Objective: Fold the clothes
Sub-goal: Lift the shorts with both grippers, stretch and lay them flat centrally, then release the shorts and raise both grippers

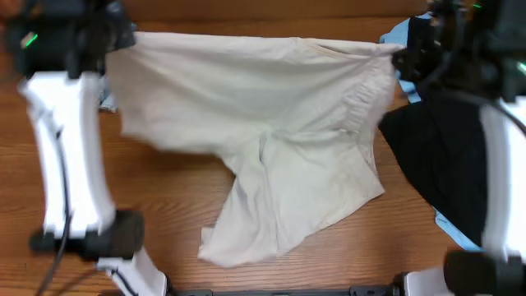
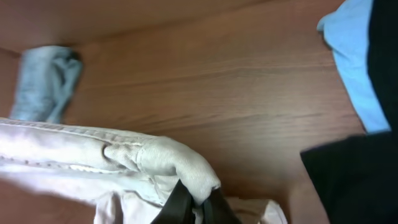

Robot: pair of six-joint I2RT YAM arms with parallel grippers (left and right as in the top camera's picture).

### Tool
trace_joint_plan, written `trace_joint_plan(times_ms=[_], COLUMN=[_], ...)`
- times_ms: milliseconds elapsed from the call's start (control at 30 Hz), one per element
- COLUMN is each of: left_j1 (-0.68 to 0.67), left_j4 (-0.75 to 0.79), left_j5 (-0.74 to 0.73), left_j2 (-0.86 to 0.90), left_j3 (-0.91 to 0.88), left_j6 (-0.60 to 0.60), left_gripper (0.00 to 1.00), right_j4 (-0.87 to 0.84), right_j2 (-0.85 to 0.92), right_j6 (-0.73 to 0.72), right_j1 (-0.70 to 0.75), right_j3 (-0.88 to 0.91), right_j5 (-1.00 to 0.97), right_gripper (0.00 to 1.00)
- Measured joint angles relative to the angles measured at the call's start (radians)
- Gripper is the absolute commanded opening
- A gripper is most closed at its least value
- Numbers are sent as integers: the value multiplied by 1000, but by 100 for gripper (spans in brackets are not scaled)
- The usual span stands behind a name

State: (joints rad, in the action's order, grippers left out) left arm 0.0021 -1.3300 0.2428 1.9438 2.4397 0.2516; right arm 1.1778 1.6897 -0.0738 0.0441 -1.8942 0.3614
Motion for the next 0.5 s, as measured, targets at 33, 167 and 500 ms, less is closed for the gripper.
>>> trace_joint_plan(times_ms=[33, 167, 500], left_j1=[-1, -2, -1], left_j4=[29, 196, 431], left_j5=[-8, -25, -45], left_j2=[51, 252, 521], left_j3=[0, -1, -18], left_j6=[0, -6, 19], left_gripper=[4, 94, 100], right_j4=[-28, -243, -533], right_j2=[37, 228, 527], right_j6=[-1, -2, -56], right_j1=[0, 0, 7], right_j3=[5, 14, 24], right_j5=[-3, -19, -35], right_gripper=[5, 91, 100])
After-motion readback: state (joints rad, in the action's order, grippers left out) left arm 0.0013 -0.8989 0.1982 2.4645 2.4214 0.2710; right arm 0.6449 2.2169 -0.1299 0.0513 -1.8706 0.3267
